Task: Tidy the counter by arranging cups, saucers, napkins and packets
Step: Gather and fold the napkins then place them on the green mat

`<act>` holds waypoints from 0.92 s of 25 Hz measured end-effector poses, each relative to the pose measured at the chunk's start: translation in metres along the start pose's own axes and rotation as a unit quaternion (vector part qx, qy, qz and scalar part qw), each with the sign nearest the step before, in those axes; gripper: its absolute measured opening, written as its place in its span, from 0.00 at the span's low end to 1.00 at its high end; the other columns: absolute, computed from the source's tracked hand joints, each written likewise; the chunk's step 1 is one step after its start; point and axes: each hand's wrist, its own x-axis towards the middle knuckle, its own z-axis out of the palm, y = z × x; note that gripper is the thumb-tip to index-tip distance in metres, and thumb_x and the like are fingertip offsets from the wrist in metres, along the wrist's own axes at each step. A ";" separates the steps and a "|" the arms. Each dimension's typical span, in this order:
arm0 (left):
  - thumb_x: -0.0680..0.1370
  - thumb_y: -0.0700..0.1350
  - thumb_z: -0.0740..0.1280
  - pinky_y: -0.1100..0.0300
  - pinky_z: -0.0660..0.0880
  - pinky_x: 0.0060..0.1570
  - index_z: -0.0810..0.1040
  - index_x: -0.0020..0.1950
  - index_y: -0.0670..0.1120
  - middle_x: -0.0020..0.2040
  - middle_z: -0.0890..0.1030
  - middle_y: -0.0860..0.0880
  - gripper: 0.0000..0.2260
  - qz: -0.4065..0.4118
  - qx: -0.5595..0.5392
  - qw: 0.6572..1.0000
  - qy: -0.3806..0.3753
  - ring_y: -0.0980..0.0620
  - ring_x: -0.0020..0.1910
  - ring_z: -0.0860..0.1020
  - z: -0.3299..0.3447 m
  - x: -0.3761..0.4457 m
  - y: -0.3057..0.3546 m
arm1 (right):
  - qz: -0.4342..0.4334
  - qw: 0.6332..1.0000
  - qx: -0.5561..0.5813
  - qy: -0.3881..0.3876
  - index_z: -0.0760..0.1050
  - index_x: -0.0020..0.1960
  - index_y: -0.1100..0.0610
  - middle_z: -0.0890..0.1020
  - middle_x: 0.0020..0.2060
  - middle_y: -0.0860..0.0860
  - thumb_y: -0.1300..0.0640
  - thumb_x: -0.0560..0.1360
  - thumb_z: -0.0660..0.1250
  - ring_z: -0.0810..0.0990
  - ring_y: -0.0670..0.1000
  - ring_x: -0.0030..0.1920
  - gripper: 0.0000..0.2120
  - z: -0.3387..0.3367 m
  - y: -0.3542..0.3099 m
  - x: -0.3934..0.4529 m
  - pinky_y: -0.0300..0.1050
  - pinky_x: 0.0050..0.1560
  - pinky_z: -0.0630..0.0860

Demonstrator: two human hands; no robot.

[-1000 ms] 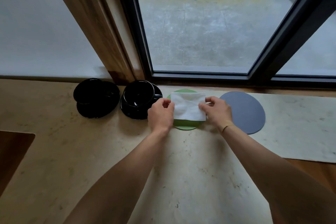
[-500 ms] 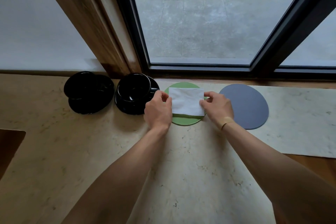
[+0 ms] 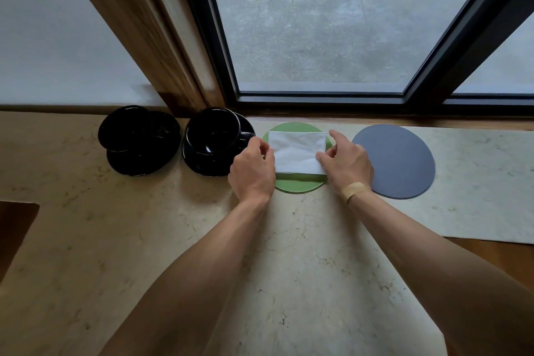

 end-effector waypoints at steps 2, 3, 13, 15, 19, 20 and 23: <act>0.78 0.48 0.67 0.59 0.66 0.35 0.77 0.48 0.50 0.42 0.83 0.52 0.02 0.007 0.006 1.000 0.002 0.54 0.37 0.73 0.000 -0.001 -0.001 | 0.004 1.000 0.004 -0.002 0.69 0.70 0.47 0.81 0.44 0.49 0.50 0.74 0.65 0.74 0.53 0.46 0.24 0.001 0.000 0.000 0.47 0.44 0.71; 0.78 0.48 0.67 0.59 0.66 0.36 0.77 0.49 0.50 0.43 0.83 0.52 0.02 0.006 0.010 1.000 0.003 0.53 0.37 0.74 0.000 -0.001 -0.001 | 0.008 1.000 0.010 -0.001 0.69 0.69 0.47 0.81 0.44 0.49 0.49 0.74 0.66 0.75 0.54 0.46 0.24 0.001 0.000 0.000 0.47 0.44 0.71; 0.79 0.46 0.65 0.59 0.65 0.34 0.76 0.50 0.48 0.44 0.82 0.52 0.03 0.055 0.029 0.998 0.028 0.49 0.39 0.78 0.004 -0.004 -0.006 | 0.015 1.000 0.022 -0.016 0.68 0.70 0.45 0.82 0.45 0.49 0.47 0.73 0.66 0.77 0.55 0.49 0.26 0.001 0.000 0.001 0.50 0.49 0.75; 0.79 0.47 0.66 0.60 0.67 0.32 0.76 0.50 0.48 0.44 0.81 0.52 0.03 0.070 0.030 0.997 0.033 0.49 0.39 0.79 0.006 -0.004 -0.009 | 0.012 1.000 0.018 -0.013 0.68 0.70 0.45 0.82 0.44 0.48 0.48 0.74 0.67 0.78 0.54 0.49 0.25 0.000 0.000 0.001 0.49 0.49 0.75; 0.79 0.47 0.65 0.59 0.69 0.33 0.76 0.53 0.48 0.48 0.80 0.51 0.05 0.086 0.031 0.995 0.032 0.45 0.39 0.80 0.012 -0.008 -0.013 | -0.005 1.000 0.011 -0.005 0.68 0.69 0.45 0.81 0.43 0.47 0.48 0.73 0.67 0.77 0.54 0.48 0.24 0.000 0.004 0.002 0.49 0.47 0.74; 0.79 0.47 0.65 0.58 0.69 0.33 0.76 0.54 0.48 0.49 0.80 0.51 0.06 0.089 0.032 0.995 0.032 0.44 0.39 0.80 0.013 -0.009 -0.014 | -0.013 1.000 0.007 -0.003 0.69 0.68 0.45 0.81 0.44 0.48 0.48 0.73 0.67 0.77 0.54 0.49 0.24 0.000 0.005 0.002 0.49 0.47 0.74; 0.80 0.47 0.64 0.59 0.68 0.33 0.76 0.57 0.48 0.54 0.80 0.50 0.08 0.101 0.027 0.994 0.035 0.44 0.39 0.81 0.014 -0.012 -0.015 | -0.034 0.999 -0.015 0.002 0.69 0.68 0.46 0.79 0.50 0.50 0.47 0.74 0.66 0.77 0.55 0.51 0.23 0.004 0.007 0.002 0.49 0.48 0.74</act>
